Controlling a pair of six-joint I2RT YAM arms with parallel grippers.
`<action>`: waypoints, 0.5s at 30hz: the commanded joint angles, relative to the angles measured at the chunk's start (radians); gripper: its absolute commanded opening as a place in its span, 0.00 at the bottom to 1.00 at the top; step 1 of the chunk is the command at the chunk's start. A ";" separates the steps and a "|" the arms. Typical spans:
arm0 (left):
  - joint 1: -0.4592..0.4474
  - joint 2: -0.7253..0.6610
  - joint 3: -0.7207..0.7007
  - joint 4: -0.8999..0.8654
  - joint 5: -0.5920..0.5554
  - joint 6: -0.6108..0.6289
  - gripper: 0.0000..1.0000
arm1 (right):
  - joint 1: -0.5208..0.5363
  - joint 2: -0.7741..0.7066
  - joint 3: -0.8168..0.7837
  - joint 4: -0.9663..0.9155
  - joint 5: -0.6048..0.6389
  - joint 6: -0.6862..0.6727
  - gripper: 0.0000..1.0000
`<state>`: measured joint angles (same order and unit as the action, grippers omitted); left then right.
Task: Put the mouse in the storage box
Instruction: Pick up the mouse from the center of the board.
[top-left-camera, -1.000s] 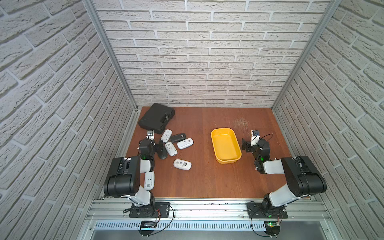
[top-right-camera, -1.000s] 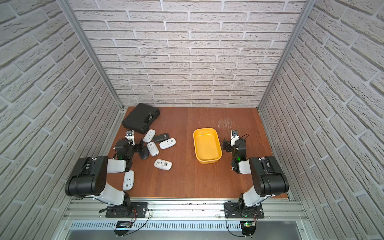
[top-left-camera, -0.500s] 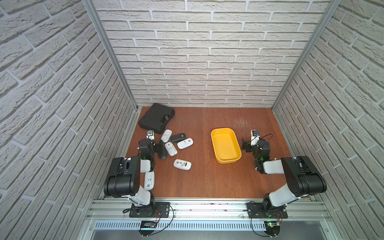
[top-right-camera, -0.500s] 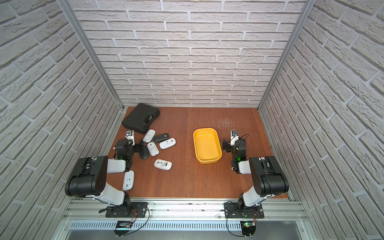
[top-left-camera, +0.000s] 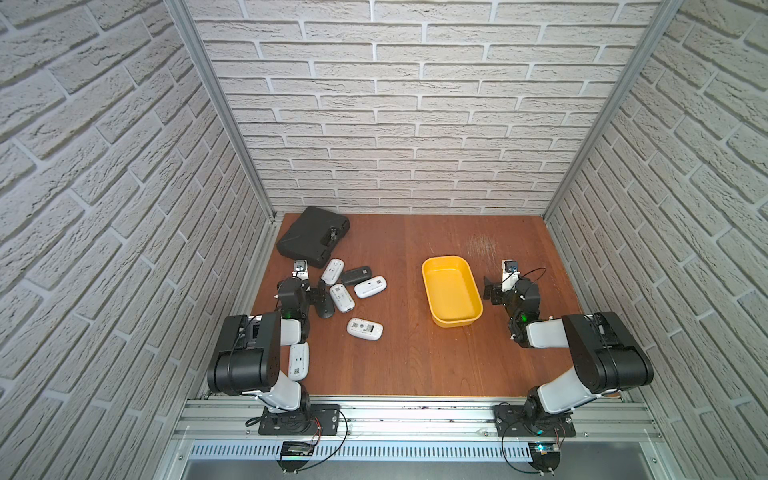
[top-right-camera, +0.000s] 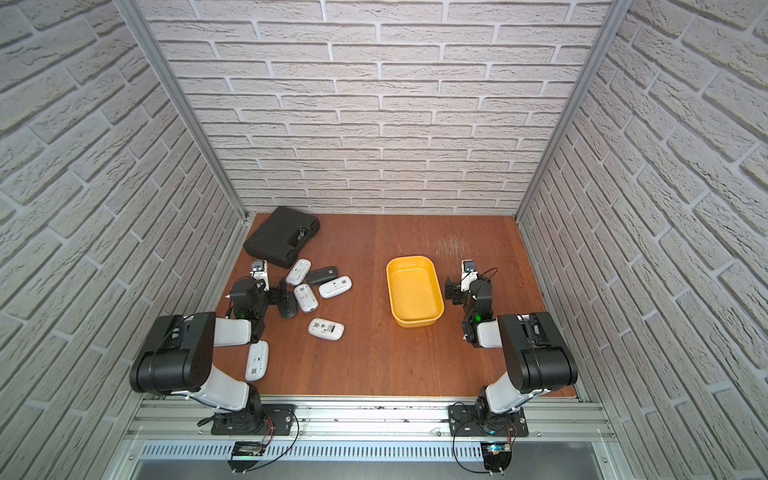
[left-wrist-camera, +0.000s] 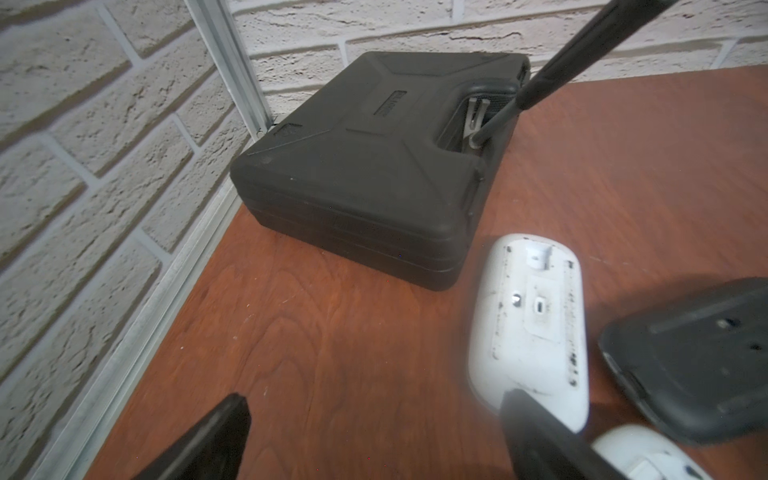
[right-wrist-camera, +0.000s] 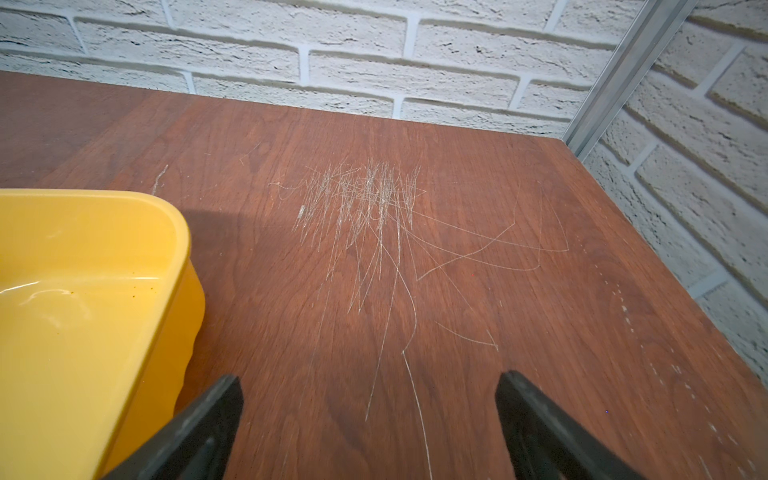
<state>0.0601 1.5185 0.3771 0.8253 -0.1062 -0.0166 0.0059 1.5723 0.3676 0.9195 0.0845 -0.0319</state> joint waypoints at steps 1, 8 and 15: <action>-0.027 -0.166 0.026 -0.120 -0.105 -0.003 0.98 | -0.011 -0.024 0.008 0.018 -0.014 0.023 0.99; -0.140 -0.500 0.114 -0.576 -0.387 -0.327 0.98 | 0.040 -0.440 0.057 -0.356 0.110 0.121 0.99; -0.137 -0.586 0.220 -0.898 -0.175 -0.622 0.98 | -0.021 -0.788 0.166 -0.846 0.056 0.515 0.91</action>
<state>-0.0776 0.9379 0.5545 0.1215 -0.3912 -0.4854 0.0029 0.8268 0.5369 0.2863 0.2558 0.3637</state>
